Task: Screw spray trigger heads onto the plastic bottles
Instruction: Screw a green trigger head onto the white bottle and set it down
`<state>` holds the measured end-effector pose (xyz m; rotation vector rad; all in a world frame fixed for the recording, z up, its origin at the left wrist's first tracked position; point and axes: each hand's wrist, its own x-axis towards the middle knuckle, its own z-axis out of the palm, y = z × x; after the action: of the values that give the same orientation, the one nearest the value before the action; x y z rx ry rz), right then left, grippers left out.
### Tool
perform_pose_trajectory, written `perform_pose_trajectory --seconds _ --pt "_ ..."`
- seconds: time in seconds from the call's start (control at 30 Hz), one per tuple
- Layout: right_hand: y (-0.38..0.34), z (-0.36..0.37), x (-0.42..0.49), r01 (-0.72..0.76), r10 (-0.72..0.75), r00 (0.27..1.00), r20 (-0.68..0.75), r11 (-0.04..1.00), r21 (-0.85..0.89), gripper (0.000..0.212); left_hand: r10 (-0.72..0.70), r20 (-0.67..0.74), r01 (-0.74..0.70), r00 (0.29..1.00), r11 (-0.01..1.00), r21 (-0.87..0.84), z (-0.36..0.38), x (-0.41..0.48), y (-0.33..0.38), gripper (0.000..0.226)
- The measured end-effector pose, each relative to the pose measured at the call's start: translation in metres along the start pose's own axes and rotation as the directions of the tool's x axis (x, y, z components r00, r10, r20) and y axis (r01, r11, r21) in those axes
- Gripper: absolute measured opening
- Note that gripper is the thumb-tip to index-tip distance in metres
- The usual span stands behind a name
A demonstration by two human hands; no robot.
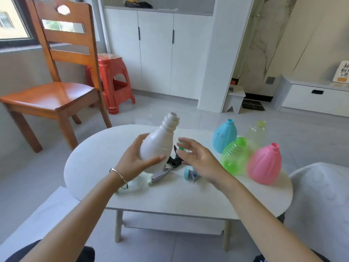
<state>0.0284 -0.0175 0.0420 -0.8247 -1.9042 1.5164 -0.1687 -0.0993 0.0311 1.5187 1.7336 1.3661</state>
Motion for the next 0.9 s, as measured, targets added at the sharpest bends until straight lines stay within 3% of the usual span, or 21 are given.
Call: perform_pose_trajectory --seconds 0.13,0.3,0.47,0.63,0.77,0.9 --pt "0.014 0.043 0.016 -0.013 0.019 0.995 0.095 0.998 -0.064 0.035 -0.082 -0.144 0.09 0.986 0.995 0.045 -0.052 -0.019 -0.033 0.075" --pt "0.029 0.088 0.031 0.025 0.05 0.969 0.24 0.954 -0.3 0.043 -0.15 -0.269 0.165 0.952 0.986 0.036 -0.093 -0.037 -0.066 0.088" --pt "0.046 0.121 0.043 0.188 0.01 0.96 0.281 0.72 -0.668 0.051 -0.214 -0.333 0.206 0.918 0.977 -0.061 -0.105 -0.041 -0.081 0.086" --pt "0.063 0.139 0.054 0.256 -0.031 0.955 0.294 0.582 -0.772 0.05 -0.199 -0.334 0.187 0.921 0.98 -0.069 -0.108 -0.037 -0.084 0.079" --pt "0.068 0.143 0.057 0.261 -0.046 0.955 0.292 0.596 -0.76 0.042 -0.172 -0.342 0.16 0.924 0.985 -0.062 -0.106 -0.034 -0.084 0.076" --pt "0.057 0.136 0.057 0.174 -0.089 0.978 0.186 0.84 -0.514 0.037 -0.166 -0.4 0.125 0.901 0.984 -0.128 -0.106 -0.032 -0.081 0.076"
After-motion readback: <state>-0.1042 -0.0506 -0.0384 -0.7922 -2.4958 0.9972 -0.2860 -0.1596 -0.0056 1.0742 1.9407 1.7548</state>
